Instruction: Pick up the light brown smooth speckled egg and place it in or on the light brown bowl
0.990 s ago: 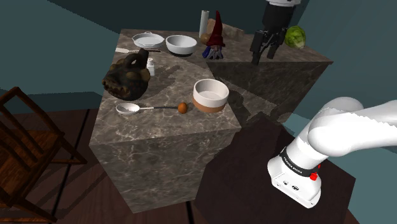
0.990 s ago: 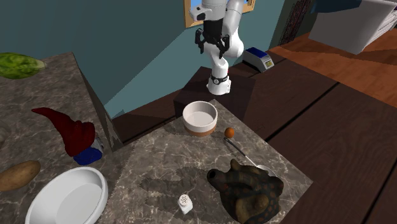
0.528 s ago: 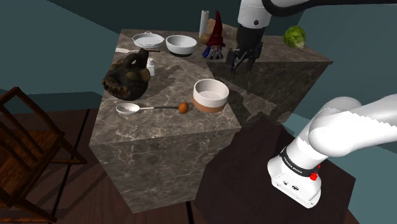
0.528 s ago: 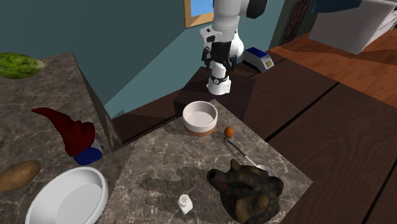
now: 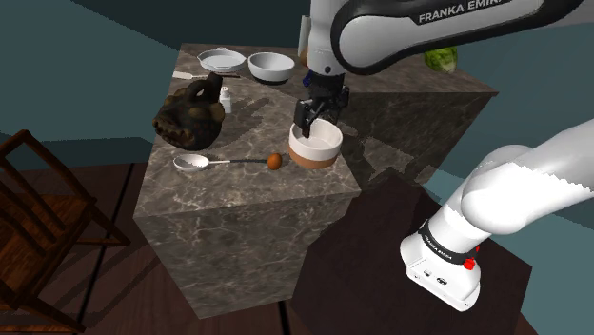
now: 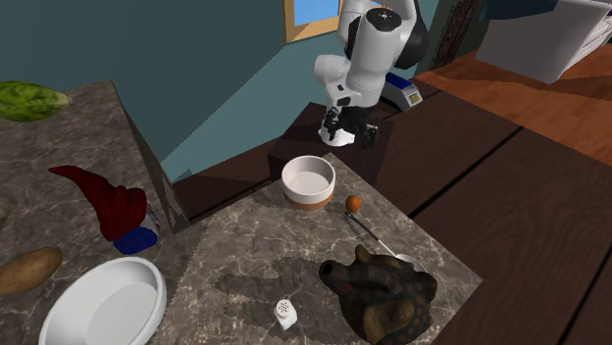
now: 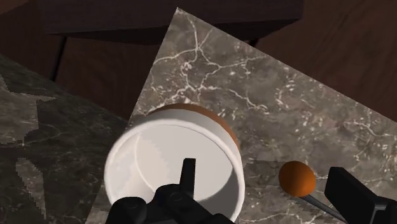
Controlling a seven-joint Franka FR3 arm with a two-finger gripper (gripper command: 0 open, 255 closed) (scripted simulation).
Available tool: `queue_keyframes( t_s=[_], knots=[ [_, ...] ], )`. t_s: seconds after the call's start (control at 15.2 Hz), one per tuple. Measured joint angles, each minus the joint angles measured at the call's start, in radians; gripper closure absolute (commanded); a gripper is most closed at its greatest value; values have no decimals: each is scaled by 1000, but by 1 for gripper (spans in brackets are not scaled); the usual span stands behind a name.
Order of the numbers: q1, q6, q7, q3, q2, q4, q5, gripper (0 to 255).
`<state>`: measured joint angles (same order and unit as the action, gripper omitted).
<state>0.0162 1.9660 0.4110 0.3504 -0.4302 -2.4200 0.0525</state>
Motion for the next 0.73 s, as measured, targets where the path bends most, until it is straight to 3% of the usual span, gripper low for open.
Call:
queue_keyframes(
  t_s=[0.33,0.73],
  knots=[
    [-20,132,134,86,182,50,-79,0],
    [-30,229,343,155,444,178,-266,0]
  ],
)
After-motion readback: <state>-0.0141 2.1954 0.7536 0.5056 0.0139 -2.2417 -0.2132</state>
